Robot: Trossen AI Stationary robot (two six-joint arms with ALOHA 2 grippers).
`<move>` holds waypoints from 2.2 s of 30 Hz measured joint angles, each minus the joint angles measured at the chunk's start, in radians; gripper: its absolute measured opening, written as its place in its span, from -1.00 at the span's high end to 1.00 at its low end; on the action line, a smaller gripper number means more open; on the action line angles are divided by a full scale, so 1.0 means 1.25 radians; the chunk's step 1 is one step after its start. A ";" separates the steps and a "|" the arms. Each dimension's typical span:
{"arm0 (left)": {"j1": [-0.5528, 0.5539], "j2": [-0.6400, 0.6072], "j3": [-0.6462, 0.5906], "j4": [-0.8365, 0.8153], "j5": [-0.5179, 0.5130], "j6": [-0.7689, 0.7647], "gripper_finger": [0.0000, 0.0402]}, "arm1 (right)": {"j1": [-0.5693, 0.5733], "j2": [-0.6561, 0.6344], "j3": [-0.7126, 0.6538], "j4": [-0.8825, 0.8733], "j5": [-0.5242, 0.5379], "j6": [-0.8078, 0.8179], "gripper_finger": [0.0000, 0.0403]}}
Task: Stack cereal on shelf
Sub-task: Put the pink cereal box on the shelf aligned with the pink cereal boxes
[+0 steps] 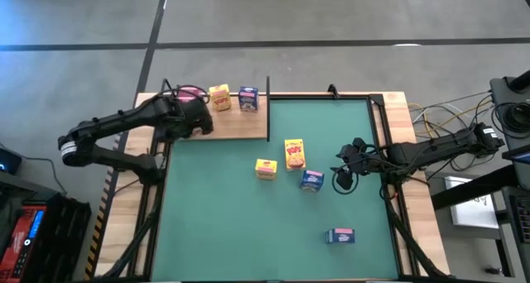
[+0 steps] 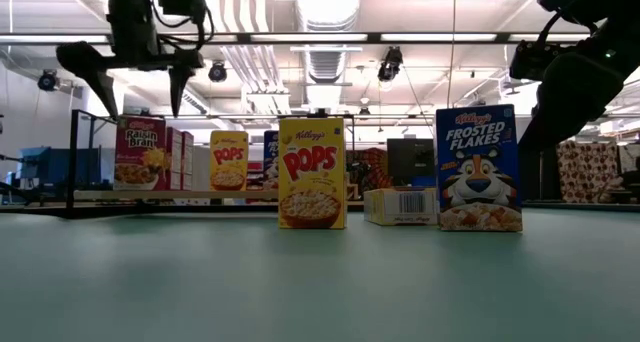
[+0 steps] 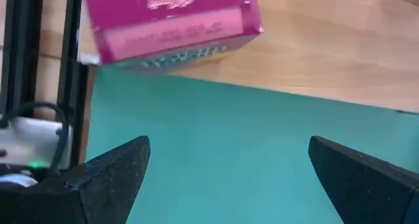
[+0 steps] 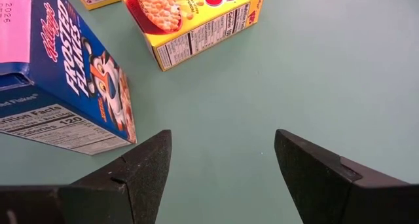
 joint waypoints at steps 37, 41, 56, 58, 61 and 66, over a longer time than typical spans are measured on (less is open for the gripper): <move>0.010 0.028 -0.019 -0.034 -0.078 0.040 -0.99 | 0.000 0.000 0.000 0.000 0.000 0.000 -0.29; 0.010 0.029 -0.021 -0.008 -0.060 0.042 -0.99 | 0.000 0.000 0.000 0.000 0.000 0.000 -0.29; 0.012 0.029 -0.090 0.064 -0.137 0.071 -0.99 | 0.000 0.000 0.000 0.000 0.000 0.000 -0.29; 0.012 0.029 -0.090 0.071 -0.149 0.080 -0.99 | 0.000 0.000 0.000 0.000 0.000 0.000 -0.29; 0.012 0.029 -0.090 0.071 -0.158 0.078 -0.99 | 0.000 0.000 0.000 0.000 0.000 0.000 -0.29; 0.012 0.024 -0.090 0.058 -0.109 0.037 -0.99 | 0.000 0.000 0.000 0.000 0.000 0.000 -0.29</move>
